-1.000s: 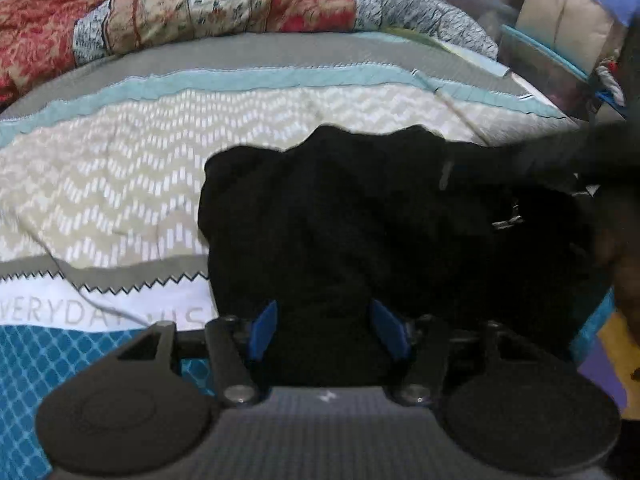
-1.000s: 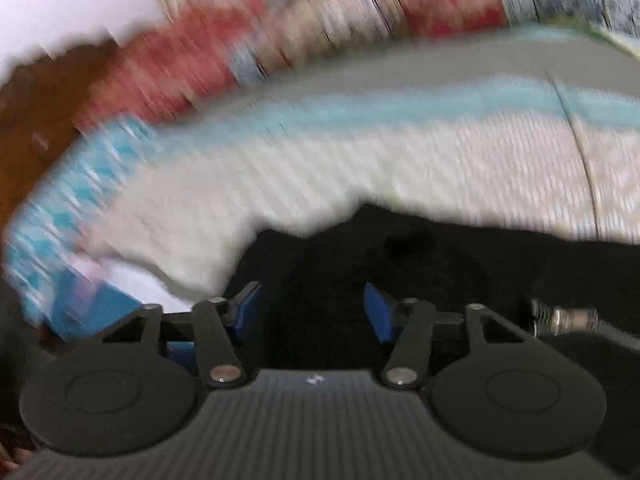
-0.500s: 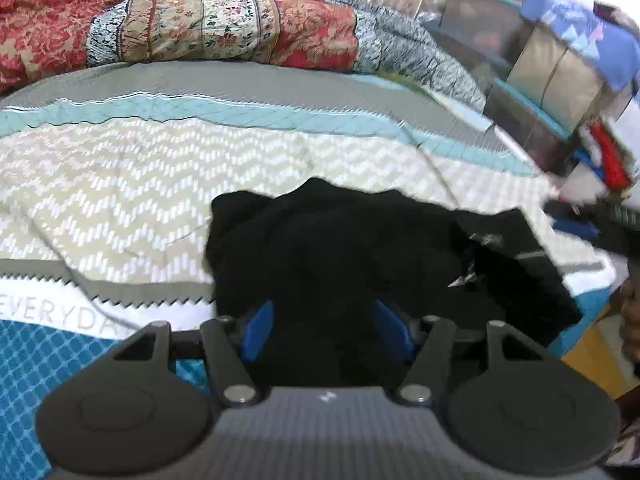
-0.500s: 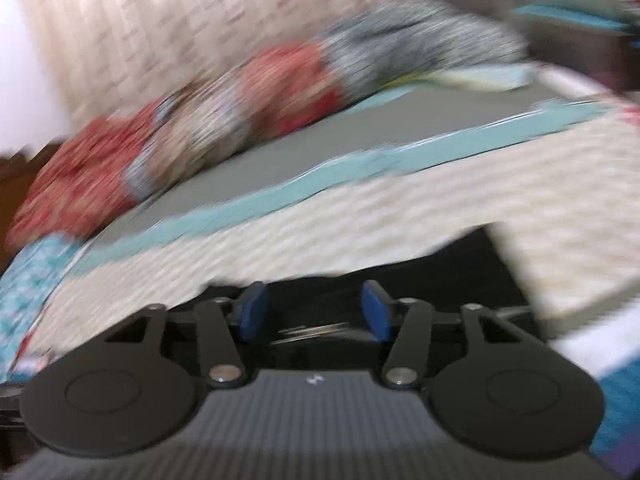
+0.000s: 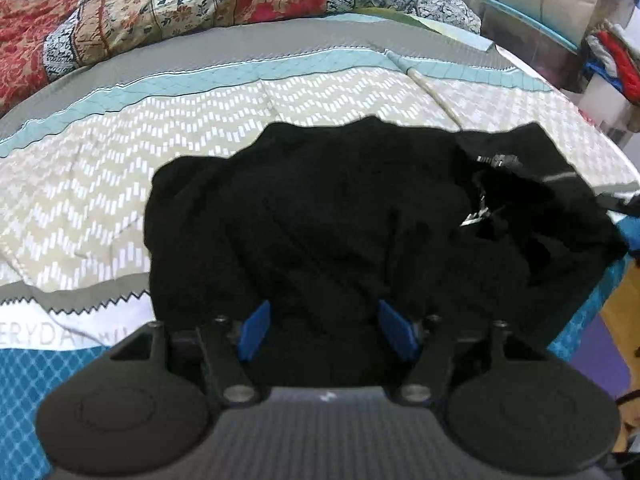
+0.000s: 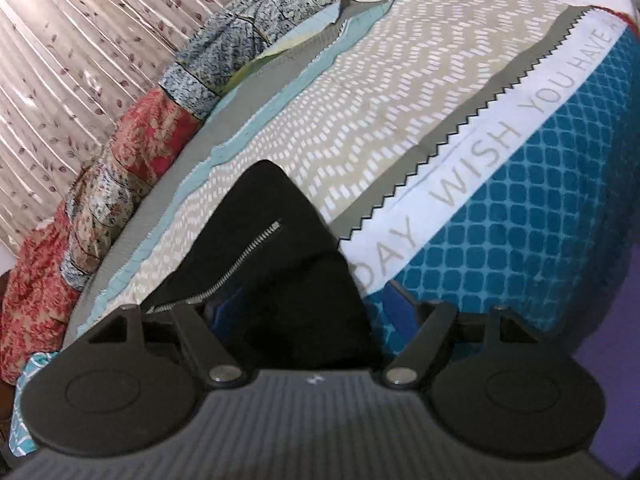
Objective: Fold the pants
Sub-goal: 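Grasp the pants corner with the right gripper and lift it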
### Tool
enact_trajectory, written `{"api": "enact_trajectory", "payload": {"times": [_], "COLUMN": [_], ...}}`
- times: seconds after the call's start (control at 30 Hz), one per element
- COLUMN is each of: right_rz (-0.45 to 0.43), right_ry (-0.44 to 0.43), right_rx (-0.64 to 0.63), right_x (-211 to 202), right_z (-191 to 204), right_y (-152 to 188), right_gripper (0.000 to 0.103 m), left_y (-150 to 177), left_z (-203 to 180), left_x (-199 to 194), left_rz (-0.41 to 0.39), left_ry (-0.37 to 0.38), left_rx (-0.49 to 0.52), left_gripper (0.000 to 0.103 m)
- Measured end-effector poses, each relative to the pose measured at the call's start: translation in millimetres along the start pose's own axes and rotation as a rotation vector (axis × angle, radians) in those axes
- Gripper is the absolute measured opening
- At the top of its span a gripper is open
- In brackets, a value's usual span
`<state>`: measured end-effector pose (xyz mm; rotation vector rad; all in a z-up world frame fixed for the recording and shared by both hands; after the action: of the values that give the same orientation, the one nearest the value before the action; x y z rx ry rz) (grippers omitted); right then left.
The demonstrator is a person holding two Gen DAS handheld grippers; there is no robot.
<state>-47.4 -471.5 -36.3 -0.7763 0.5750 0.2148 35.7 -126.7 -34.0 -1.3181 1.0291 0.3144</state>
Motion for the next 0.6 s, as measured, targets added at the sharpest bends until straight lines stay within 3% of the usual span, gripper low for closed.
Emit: {"api": "enact_trajectory", "payload": {"times": [0.03,0.07,0.23,0.3,0.5,0.6], "right_rz": [0.010,0.029,-0.011,-0.037,-0.072,-0.069], "right_ry": [-0.010,-0.009,-0.071,-0.116,-0.230,-0.239], "right_rx": [-0.008,-0.017,-0.089,-0.167,-0.447,-0.551], "right_x": [0,2,-23,-33,-52,-51], "right_z": [2,6,37,66,148,172], "right_y": [0,1,-1,0,32,51], "right_gripper": [0.042,0.026,0.020,0.020,0.020,0.020], "left_y": [-4,-9,-49,-67,-118,-125], "left_z": [2,6,16,7,-52,-81], "left_x": [-6,-15,-51,-58,-58,-46], "left_rz": [-0.007,-0.026,-0.112,-0.124,-0.132,-0.103], "left_ry": [0.010,0.021,0.101,0.161,0.290,0.333], "left_rx": [-0.016,-0.041,-0.177,-0.183,-0.046,0.002], "left_gripper": [0.061,0.061,0.068,0.087,0.103,0.103]}}
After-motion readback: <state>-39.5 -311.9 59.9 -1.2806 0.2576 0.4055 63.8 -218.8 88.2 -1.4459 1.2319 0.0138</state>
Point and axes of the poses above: each gripper's, at about its wrist camera, not at the fingertips, and x roughly the way its jaws point, z to its left, y to its underside, the point moved 5 cm from there along x, roughly the way its jaws point, and after that the axes turned 5 degrees about -z, right-handed, at the moved point
